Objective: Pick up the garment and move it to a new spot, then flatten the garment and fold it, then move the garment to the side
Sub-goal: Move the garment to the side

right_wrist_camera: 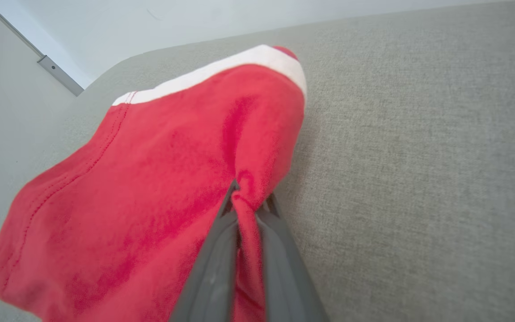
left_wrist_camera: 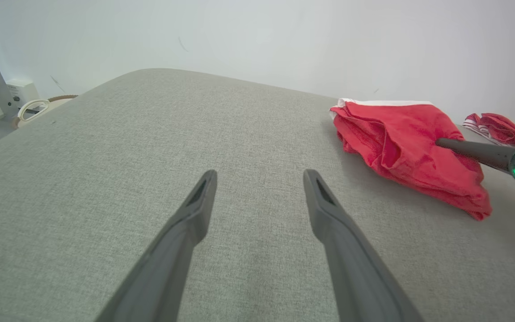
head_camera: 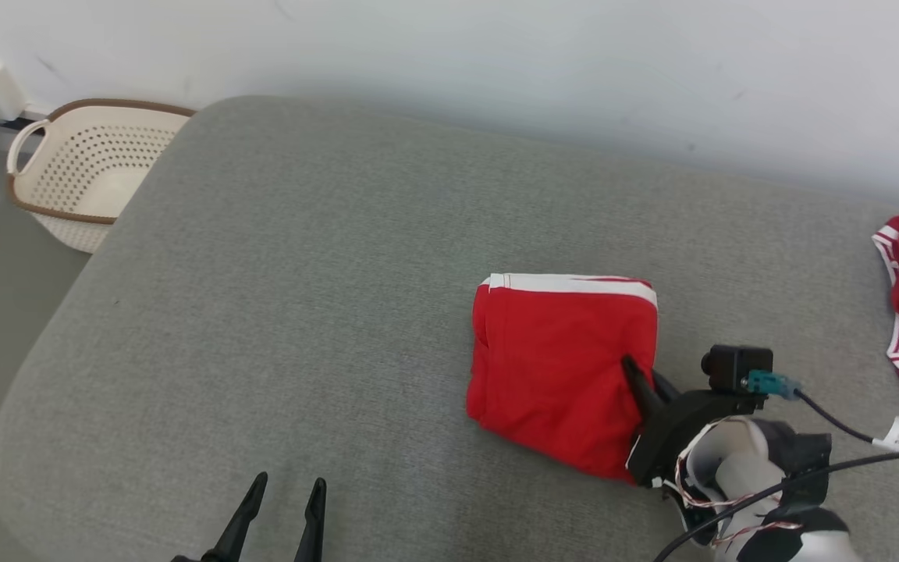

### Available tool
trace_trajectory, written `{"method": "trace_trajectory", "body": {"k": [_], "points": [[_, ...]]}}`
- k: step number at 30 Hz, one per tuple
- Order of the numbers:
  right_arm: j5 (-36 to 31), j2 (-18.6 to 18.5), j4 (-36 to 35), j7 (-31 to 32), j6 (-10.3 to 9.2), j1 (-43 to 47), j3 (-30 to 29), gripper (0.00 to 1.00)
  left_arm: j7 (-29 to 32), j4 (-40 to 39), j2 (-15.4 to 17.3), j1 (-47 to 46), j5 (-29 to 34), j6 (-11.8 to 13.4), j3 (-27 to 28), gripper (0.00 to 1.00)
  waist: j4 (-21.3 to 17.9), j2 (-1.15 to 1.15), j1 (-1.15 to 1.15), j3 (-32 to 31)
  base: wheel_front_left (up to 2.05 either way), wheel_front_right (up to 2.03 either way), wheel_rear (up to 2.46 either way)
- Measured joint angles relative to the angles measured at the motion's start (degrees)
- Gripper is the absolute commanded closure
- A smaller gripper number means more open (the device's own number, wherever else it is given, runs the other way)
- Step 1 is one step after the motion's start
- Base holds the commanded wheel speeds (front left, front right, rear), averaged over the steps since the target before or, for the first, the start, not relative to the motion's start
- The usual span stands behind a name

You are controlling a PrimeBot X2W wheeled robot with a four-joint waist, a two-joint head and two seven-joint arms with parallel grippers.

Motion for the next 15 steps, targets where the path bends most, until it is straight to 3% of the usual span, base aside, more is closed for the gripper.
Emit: {"method": "trace_trajectory", "body": {"k": [6, 12, 15], "points": [[-0.89, -4.54, -1.82, 0.68, 0.00, -3.66, 4.00, 1.00, 0.00, -0.58, 0.11, -0.01, 0.15, -0.07, 0.48, 0.00, -2.72, 0.00, 0.00, 0.38, 0.00, 0.00, 0.00], [-2.12, -14.06, -5.44, 5.16, 0.00, -13.00, 11.10, 1.00, -0.01, -1.49, 1.05, -1.87, 0.67, -0.67, 1.19, 0.00, -8.56, 0.00, 0.00, 2.99, 0.00, 0.00, 0.00], [-1.72, -16.85, -6.08, 6.59, 0.00, -15.99, 12.84, 1.00, 0.00, -2.05, 1.47, -2.86, 0.82, -1.09, 1.57, 0.00, -9.89, 0.00, 0.00, 4.48, 0.00, 0.00, 0.00]]}}
